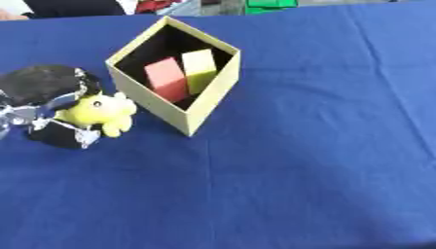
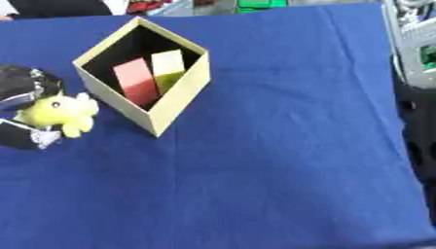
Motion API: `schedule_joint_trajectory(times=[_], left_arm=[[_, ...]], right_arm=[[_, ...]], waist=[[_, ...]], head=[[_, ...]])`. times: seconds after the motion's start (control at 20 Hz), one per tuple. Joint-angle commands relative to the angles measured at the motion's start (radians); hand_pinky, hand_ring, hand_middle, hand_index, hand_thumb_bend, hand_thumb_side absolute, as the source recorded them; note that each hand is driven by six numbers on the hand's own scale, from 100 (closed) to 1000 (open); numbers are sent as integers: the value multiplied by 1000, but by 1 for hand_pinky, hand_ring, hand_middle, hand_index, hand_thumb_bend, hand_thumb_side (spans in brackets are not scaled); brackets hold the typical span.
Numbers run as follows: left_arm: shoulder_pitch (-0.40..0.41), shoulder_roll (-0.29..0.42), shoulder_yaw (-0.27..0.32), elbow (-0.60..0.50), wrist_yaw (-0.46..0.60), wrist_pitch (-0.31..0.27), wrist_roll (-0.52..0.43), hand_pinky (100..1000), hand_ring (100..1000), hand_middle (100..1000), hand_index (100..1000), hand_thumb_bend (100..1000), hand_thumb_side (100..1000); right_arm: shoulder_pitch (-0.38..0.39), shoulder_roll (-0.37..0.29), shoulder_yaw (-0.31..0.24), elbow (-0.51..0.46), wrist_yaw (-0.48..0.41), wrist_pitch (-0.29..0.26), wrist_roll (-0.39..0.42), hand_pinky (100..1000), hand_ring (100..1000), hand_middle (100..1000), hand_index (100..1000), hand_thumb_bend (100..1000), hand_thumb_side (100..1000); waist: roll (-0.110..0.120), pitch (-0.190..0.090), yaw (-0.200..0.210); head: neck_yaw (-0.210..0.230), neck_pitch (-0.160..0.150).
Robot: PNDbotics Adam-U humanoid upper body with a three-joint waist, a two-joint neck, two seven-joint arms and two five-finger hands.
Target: Pick up objects on the table and place them in the box.
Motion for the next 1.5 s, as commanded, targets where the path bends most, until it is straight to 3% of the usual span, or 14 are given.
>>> schedule_joint_trajectory(times=[0.05,0.3,0.55,1.1,1.5], left_arm=[[-67,7,35,2,48,26,-8,655,638,595,680,100,379],[-193,-54,37,112,111,40,-26,659,638,598,681,100,422],[-288,-129,56,246,142,48,17,668,641,608,685,100,465],[-399,-257,75,509,228,-50,120,677,653,637,699,100,602],[-426,-314,71,611,238,-128,126,683,682,666,733,100,657]], right_arm=[[-16,-8,-7,-22,9,-2,-1,903,841,776,817,100,895],[-17,-2,-3,-24,12,-5,2,903,841,776,818,100,895],[-22,-1,-1,-26,12,-7,3,903,841,775,818,100,895],[-37,12,1,-36,10,-10,7,903,841,774,819,100,894],[-42,17,-1,-36,5,-7,7,903,840,774,819,100,894]], waist=[[3,-28,0],[6,-29,-5],[10,-25,-14],[15,-10,-43],[10,-2,-52]], head=[[-3,5],[7,7],[20,4],[46,-17],[61,-18]])
